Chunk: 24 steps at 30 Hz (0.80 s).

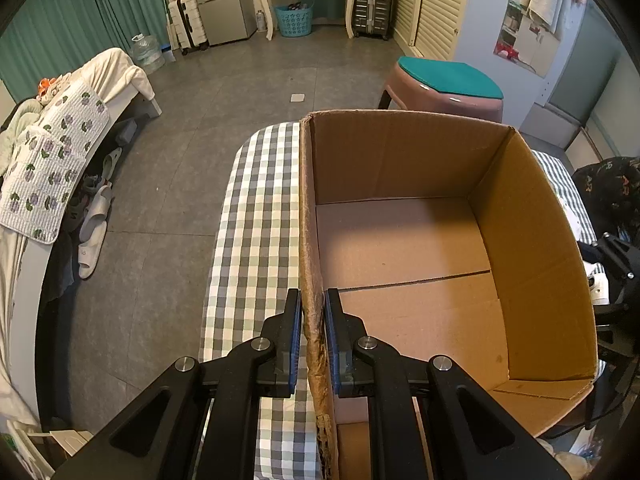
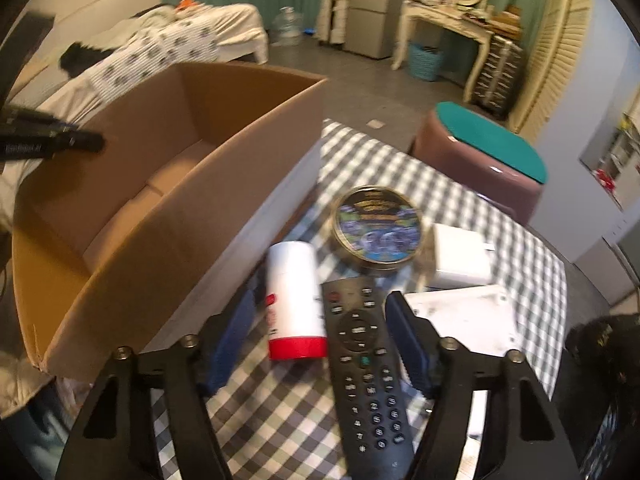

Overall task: Organize rigid objects
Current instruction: 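Clamp the box wall with the left gripper while the right gripper approaches the white-red bottle, then grasp the white bottle with red cap with the right gripper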

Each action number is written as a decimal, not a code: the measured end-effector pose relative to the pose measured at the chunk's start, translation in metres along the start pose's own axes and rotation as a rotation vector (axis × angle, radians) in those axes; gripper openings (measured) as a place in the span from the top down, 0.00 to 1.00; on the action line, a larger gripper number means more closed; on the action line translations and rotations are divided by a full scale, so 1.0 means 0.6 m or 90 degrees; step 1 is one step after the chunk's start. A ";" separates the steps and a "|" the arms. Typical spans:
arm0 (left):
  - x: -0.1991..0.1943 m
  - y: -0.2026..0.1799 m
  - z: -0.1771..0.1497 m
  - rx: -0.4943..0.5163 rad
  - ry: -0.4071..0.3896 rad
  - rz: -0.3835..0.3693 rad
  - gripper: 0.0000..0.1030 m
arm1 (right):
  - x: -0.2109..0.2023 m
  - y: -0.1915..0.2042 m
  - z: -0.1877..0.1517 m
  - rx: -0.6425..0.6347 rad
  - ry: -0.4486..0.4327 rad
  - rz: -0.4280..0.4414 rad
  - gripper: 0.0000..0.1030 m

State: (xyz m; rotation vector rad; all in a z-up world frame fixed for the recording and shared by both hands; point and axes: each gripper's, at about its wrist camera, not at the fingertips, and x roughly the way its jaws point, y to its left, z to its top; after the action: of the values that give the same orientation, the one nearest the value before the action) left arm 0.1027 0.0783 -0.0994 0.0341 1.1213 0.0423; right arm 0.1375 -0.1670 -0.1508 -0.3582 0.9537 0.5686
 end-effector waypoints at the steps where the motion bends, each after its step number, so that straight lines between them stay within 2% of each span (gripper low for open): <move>1: 0.000 0.001 0.000 0.000 0.000 0.001 0.89 | 0.007 0.000 -0.001 -0.004 0.005 0.002 0.44; 5: 0.002 0.000 -0.001 0.000 0.001 0.003 0.89 | 0.031 0.006 -0.003 -0.013 0.027 0.011 0.54; 9: 0.003 0.000 -0.002 0.002 0.002 0.005 0.89 | 0.046 0.018 -0.011 -0.018 0.041 0.021 0.57; 12: 0.002 0.000 -0.001 0.002 0.001 0.004 0.89 | 0.056 0.029 -0.014 -0.032 0.046 0.007 0.58; 24: 0.003 0.000 0.000 0.007 0.001 0.007 0.89 | 0.062 0.029 -0.023 -0.001 0.053 -0.002 0.65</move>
State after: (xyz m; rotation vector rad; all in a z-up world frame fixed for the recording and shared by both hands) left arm 0.1032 0.0784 -0.1010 0.0501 1.1226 0.0469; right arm 0.1349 -0.1491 -0.1904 -0.3872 1.0318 0.5556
